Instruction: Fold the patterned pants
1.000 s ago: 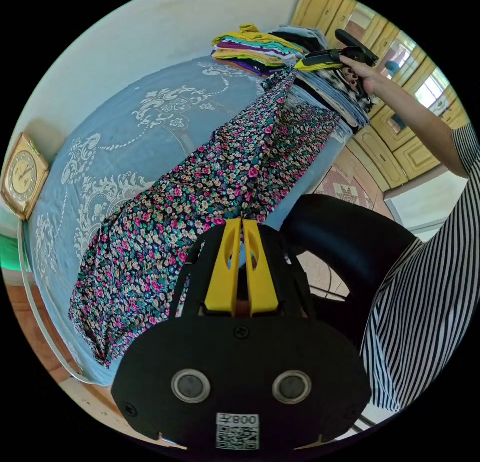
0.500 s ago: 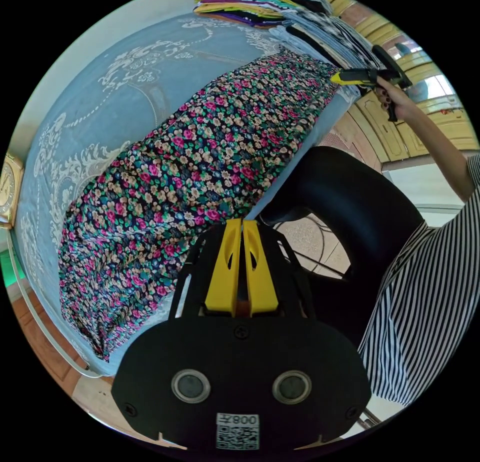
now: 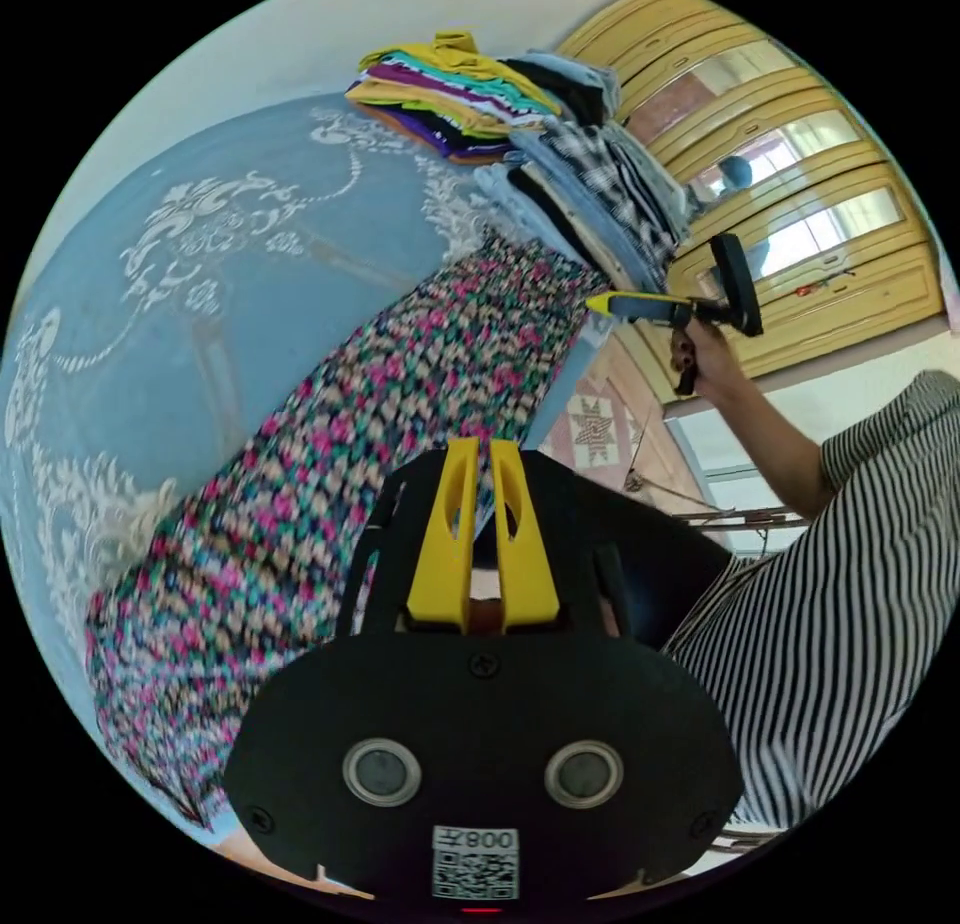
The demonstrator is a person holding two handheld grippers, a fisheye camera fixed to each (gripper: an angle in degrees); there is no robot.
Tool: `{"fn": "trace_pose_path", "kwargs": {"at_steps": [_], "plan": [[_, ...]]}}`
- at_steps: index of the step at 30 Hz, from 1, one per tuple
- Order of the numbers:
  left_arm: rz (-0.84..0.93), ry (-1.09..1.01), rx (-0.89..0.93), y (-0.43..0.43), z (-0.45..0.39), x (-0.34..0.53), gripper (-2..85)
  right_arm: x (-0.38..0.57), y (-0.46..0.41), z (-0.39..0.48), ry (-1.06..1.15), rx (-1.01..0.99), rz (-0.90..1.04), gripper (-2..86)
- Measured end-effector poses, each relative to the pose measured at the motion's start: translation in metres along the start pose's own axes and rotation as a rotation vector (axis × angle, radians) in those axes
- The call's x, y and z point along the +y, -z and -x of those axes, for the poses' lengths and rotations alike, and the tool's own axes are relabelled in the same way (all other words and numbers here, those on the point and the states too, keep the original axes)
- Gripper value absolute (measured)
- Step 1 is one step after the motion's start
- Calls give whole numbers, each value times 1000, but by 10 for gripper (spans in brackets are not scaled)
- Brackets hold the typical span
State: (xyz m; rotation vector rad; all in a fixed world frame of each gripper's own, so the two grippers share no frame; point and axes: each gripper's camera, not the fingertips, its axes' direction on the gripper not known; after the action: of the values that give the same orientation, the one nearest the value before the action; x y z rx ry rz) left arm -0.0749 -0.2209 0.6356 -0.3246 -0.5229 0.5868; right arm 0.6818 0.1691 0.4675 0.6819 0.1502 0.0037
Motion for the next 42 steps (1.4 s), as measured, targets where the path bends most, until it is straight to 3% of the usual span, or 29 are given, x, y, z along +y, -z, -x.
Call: {"fn": "trace_pose_path", "kwargs": {"at_steps": [5,9,13,18,26,35,42], "plan": [[0,19,134,-34,4,-86,34,6,-34,54,354,249,29,63],[67,44,185,-54,4,-122,36,19,-58,60,420,330,69,50],[37,49,223,-56,-3,-142,31,34,-62,48,344,346,33,8],[-48,10,243,-43,-19,-159,28,56,-36,13,141,230,-103,2],[-10,-74,124,-53,-52,-211,44,109,-12,-62,-223,53,-252,1],[119,-246,-203,-74,-92,-257,52,131,-37,-84,-295,8,-218,1],[60,-280,-169,-52,-105,-251,11,130,-44,-83,-274,-14,-227,1]]}}
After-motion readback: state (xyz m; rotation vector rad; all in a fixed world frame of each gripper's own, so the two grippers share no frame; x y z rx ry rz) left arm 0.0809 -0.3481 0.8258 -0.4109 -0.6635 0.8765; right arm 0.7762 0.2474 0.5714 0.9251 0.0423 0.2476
